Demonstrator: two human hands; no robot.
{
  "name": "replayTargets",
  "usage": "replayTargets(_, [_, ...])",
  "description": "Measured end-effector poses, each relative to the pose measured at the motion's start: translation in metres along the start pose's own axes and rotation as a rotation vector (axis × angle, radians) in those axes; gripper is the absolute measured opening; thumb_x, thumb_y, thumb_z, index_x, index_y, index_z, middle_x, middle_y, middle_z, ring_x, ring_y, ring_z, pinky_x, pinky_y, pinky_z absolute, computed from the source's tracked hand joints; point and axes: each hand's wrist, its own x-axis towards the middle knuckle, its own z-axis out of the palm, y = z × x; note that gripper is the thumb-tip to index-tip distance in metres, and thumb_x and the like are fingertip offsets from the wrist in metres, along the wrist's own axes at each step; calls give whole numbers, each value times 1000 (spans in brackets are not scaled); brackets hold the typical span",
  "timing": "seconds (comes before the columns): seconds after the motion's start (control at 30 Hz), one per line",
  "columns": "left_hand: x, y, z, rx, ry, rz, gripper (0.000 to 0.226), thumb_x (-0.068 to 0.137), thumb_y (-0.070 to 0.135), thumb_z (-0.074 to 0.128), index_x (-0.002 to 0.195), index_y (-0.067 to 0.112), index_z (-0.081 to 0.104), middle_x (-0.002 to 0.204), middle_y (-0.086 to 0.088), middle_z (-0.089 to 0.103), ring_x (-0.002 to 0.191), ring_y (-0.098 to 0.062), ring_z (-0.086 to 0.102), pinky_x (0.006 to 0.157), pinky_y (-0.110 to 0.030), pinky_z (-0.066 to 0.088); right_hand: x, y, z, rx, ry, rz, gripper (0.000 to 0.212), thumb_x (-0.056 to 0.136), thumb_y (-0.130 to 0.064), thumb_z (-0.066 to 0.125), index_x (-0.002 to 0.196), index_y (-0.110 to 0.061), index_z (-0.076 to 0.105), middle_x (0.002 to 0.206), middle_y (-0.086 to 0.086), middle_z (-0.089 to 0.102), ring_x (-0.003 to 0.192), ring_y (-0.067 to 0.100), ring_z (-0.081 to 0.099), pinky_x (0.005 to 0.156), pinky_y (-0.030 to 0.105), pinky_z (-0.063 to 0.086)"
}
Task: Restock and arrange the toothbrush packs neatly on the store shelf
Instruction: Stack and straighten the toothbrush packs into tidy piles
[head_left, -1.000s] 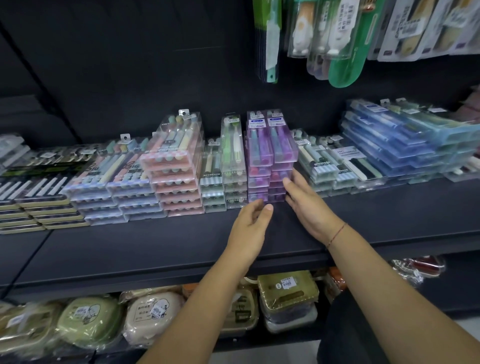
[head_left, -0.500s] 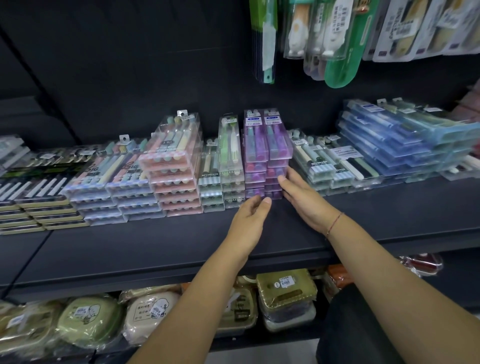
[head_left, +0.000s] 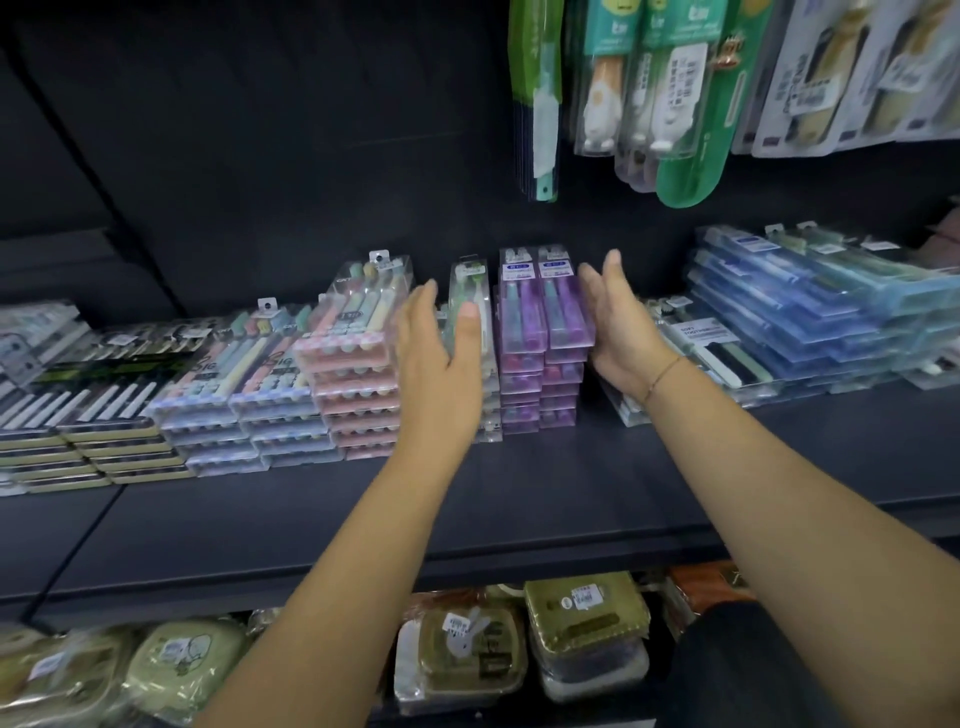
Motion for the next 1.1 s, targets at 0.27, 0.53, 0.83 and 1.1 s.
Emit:
replayTargets(0.27, [22, -4, 10, -189, -169, -384, 55, 106, 43, 28, 157, 27, 16, 162, 6, 18, 147, -19, 21, 116, -38, 22, 27, 15, 5, -14, -6, 92, 63, 89, -68, 48, 130, -21, 60, 127, 6, 65, 117, 24, 62, 104, 47, 47])
replayTargets(0.53, [25, -14, 8, -78, -226, -235, 68, 97, 55, 44, 156, 32, 18, 163, 8, 16, 148, -17, 21, 117, -41, 22, -1, 8, 4, -65, -92, 45, 46, 101, -56, 27, 110, -29, 62, 103, -12, 74, 100, 4, 68, 94, 27, 50])
replayTargets(0.83, [54, 6, 12, 856, -440, 497, 103, 74, 65, 67, 156, 26, 17, 165, 3, 7, 151, -16, -1, 121, -41, -6, -21, 74, -28, -3, -124, 89, 99, 79, -83, 33, 156, -22, 18, 160, -5, 25, 146, 9, 24, 123, 39, 15])
replayTargets(1.1, [69, 11, 22, 989, -537, 502, 112, 72, 59, 75, 157, 24, 11, 164, 2, 12, 150, -18, 13, 120, -39, 5, 59, 9, -13, 55, 177, 30, 71, 102, -57, 17, 152, -7, 27, 159, 9, 27, 147, 21, 23, 122, 41, 14])
